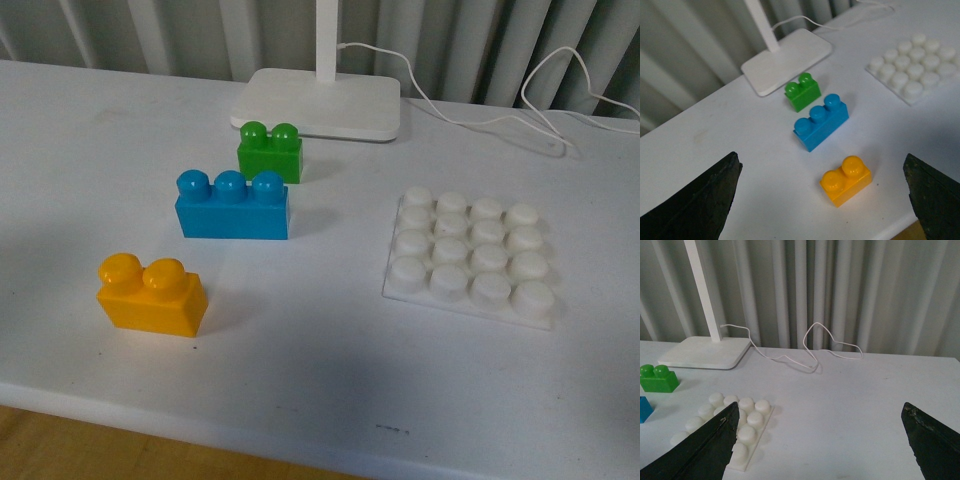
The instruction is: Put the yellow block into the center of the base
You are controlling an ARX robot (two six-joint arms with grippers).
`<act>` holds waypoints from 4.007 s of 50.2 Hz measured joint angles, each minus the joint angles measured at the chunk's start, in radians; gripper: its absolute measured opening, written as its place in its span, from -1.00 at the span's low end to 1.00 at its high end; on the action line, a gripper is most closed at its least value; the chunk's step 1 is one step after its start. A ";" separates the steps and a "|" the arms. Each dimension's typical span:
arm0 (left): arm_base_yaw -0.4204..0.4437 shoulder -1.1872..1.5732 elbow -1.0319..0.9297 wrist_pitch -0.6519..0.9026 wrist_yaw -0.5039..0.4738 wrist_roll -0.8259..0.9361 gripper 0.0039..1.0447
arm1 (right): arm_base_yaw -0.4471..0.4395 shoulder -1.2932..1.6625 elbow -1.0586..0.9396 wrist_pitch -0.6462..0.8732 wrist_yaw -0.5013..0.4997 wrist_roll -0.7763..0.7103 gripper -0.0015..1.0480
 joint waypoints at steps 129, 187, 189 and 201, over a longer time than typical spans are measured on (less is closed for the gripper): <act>-0.423 1.126 1.046 -0.619 -0.206 0.753 -0.40 | 0.000 0.000 0.000 0.000 0.000 0.000 0.82; -0.608 1.553 1.648 -0.808 -0.270 0.584 -0.40 | 0.000 0.000 0.000 0.000 0.000 0.000 0.82; -0.608 1.554 1.648 -0.808 -0.270 0.584 -0.40 | 0.000 0.000 0.000 0.000 0.000 0.000 0.82; -0.607 1.554 1.622 -0.826 -0.265 0.589 -0.40 | 0.000 0.000 0.000 0.000 0.000 0.000 0.82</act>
